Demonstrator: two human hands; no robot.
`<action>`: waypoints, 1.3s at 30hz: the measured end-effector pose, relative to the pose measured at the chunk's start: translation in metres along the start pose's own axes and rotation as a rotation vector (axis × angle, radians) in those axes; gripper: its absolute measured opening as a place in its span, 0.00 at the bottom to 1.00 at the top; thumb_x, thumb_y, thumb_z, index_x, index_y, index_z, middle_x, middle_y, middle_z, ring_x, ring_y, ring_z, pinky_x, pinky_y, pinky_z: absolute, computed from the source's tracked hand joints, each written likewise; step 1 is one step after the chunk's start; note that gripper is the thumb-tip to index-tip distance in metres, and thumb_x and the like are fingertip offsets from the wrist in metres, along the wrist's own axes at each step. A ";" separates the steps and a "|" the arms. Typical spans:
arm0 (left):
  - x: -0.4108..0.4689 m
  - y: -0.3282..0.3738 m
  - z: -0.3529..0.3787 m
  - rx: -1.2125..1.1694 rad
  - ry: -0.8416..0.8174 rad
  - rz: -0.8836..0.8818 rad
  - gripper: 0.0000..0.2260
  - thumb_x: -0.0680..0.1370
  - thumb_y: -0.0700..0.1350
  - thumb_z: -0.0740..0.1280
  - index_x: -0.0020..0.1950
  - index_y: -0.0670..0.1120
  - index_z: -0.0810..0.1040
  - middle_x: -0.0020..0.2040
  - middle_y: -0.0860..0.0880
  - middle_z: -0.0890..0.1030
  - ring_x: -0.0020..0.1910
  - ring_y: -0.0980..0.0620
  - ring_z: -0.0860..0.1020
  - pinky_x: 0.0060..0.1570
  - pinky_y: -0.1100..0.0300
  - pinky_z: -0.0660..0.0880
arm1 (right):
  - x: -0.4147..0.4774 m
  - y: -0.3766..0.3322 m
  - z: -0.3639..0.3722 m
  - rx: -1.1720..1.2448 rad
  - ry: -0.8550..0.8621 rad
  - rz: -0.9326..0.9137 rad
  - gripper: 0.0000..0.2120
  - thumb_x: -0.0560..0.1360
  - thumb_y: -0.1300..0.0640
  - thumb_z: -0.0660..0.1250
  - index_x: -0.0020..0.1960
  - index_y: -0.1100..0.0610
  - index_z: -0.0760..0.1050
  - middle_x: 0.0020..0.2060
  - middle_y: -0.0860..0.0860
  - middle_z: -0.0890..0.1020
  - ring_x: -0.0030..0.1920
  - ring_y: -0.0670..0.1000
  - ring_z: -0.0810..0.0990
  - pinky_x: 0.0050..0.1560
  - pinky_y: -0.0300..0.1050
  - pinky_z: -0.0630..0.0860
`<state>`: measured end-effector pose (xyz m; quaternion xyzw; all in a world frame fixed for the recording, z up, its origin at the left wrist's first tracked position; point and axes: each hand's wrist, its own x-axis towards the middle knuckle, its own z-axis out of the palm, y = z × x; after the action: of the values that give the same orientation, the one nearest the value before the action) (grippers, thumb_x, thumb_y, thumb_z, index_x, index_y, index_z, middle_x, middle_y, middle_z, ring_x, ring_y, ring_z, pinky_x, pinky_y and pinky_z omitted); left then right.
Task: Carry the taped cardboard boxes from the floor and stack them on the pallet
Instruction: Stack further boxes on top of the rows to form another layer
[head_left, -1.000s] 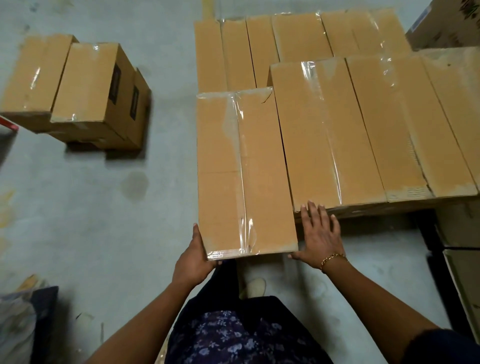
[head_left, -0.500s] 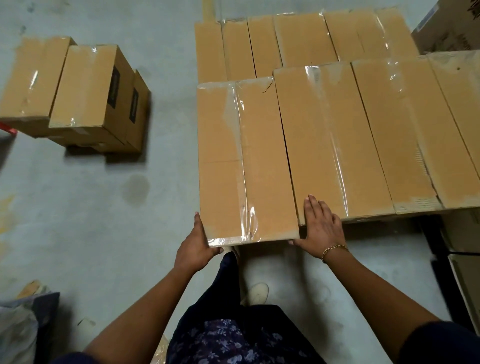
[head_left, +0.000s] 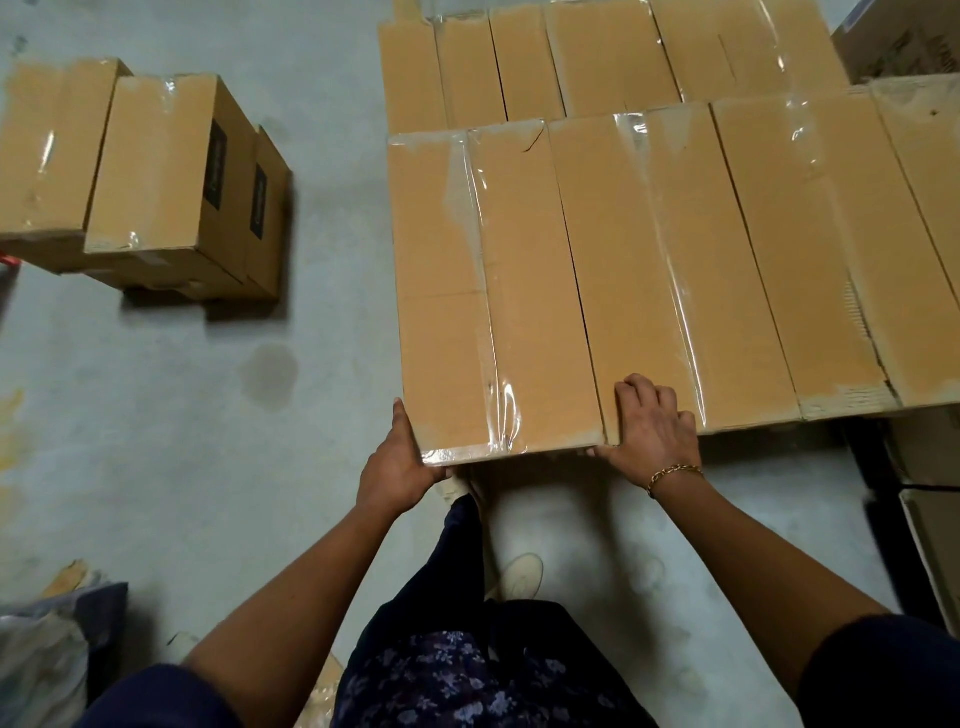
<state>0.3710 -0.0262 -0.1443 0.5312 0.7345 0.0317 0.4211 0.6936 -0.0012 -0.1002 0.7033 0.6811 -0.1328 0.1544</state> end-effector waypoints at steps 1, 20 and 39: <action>0.001 0.001 0.000 0.000 0.000 -0.001 0.51 0.67 0.56 0.80 0.78 0.54 0.48 0.63 0.49 0.81 0.55 0.40 0.82 0.52 0.45 0.80 | 0.001 -0.001 -0.001 -0.002 -0.002 0.002 0.45 0.64 0.32 0.75 0.72 0.52 0.64 0.71 0.49 0.65 0.66 0.55 0.68 0.56 0.55 0.74; -0.008 -0.014 -0.001 -0.464 -0.198 -0.141 0.31 0.77 0.61 0.70 0.77 0.52 0.68 0.71 0.51 0.76 0.68 0.48 0.75 0.64 0.55 0.70 | -0.005 -0.005 -0.008 0.021 -0.127 0.037 0.49 0.69 0.38 0.75 0.79 0.52 0.53 0.79 0.51 0.54 0.74 0.58 0.61 0.67 0.61 0.71; -0.010 -0.026 0.018 -0.485 -0.184 -0.195 0.40 0.73 0.75 0.57 0.80 0.55 0.63 0.73 0.48 0.75 0.71 0.45 0.73 0.71 0.47 0.68 | 0.013 -0.012 0.001 0.016 -0.134 0.005 0.50 0.69 0.44 0.77 0.80 0.52 0.52 0.81 0.48 0.52 0.77 0.56 0.56 0.68 0.59 0.72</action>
<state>0.3639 -0.0534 -0.1629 0.3423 0.7117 0.1175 0.6021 0.6817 0.0109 -0.1072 0.6957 0.6665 -0.1847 0.1942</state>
